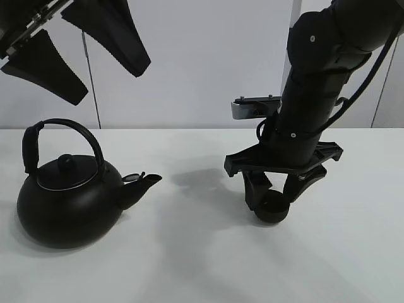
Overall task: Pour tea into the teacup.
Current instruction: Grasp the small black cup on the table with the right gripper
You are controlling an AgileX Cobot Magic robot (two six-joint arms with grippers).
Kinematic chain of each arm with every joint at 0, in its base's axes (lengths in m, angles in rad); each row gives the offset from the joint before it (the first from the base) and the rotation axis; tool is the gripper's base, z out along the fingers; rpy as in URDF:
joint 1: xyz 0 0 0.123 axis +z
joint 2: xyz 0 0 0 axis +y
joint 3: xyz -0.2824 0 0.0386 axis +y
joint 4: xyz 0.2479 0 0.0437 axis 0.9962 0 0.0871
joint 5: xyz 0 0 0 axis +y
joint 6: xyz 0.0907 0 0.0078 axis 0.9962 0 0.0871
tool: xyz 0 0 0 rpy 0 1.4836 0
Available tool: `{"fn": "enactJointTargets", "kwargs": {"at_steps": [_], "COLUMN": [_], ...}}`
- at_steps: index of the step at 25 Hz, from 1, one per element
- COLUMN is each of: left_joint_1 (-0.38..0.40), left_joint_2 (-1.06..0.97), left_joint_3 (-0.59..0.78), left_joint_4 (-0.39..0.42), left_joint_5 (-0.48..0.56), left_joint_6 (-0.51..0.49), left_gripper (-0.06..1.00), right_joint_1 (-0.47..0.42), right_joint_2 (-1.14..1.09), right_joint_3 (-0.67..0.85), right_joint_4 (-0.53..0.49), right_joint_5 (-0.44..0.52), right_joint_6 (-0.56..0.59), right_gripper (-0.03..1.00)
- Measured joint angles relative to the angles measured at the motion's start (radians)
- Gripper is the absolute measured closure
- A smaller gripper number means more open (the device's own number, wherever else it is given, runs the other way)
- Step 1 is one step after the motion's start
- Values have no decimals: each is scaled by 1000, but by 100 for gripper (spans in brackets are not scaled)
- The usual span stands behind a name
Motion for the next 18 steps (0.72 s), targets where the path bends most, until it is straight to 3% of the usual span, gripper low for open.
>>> {"fn": "enactJointTargets", "kwargs": {"at_steps": [3, 13, 18], "left_joint_1": [0, 0, 0], "left_joint_2": [0, 0, 0], "left_joint_3": [0, 0, 0], "left_joint_4": [0, 0, 0], "left_joint_5": [0, 0, 0], "left_joint_6": [0, 0, 0], "left_gripper": [25, 25, 25], "right_joint_1": [0, 0, 0], "right_joint_2": [2, 10, 15], "right_joint_3": [0, -8, -24], "right_joint_4": [1, 16, 122], "right_joint_5": [-2, 9, 31], "right_joint_6": [3, 3, -30], "right_gripper": [56, 57, 57]}}
